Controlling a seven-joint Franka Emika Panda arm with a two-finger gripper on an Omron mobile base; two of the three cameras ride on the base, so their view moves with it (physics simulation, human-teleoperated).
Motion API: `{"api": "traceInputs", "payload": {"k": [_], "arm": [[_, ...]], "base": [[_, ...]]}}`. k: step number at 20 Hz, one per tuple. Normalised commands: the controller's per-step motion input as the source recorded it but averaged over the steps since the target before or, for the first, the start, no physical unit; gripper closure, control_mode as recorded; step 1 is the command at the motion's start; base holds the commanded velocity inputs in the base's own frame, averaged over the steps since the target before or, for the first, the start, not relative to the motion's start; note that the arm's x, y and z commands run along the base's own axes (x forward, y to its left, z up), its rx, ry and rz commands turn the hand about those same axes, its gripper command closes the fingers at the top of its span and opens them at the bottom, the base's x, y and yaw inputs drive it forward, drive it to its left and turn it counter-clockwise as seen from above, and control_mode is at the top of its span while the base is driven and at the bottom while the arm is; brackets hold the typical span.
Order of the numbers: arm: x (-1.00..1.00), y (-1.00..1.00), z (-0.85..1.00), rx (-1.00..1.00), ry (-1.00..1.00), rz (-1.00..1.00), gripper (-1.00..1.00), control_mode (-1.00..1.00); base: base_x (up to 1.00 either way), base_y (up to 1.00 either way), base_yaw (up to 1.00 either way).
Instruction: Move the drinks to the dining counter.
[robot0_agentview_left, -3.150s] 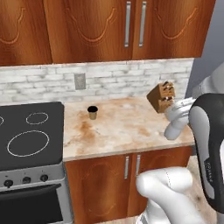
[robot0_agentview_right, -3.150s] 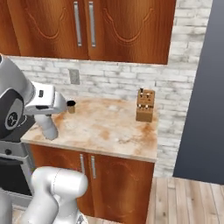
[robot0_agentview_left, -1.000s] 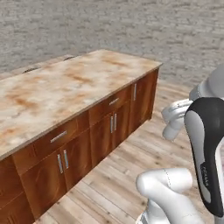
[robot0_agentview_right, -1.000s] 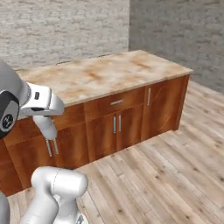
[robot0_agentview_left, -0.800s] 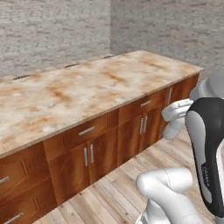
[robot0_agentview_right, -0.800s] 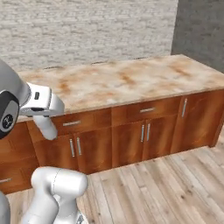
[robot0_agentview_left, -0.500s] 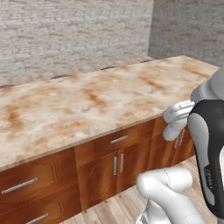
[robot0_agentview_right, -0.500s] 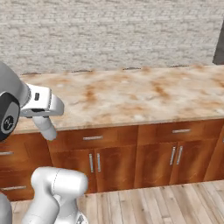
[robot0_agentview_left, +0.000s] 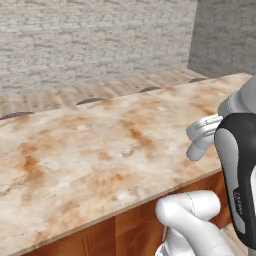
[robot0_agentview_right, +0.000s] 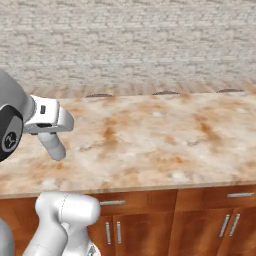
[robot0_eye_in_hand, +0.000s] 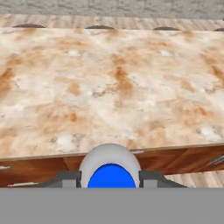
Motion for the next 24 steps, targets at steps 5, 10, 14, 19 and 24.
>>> {"api": "traceInputs", "payload": {"k": [5, 10, 14, 19, 24], "arm": [[0.00, 0.00, 0.00, 0.00, 0.00, 0.00, 1.00, 1.00], [0.00, 0.00, 0.00, 0.00, 0.00, 0.00, 1.00, 1.00], [0.00, 0.00, 0.00, 0.00, 0.00, 0.00, 1.00, 1.00], [0.00, 0.00, 0.00, 0.00, 0.00, 0.00, 1.00, 1.00], [0.00, 0.00, 0.00, 0.00, 0.00, 0.00, 1.00, 1.00]], "base": [[0.70, 0.27, 0.23], [0.64, 0.00, 0.36], [0.52, 0.00, 0.37], [0.55, 0.00, 0.34], [0.56, 0.03, 0.24]]}}
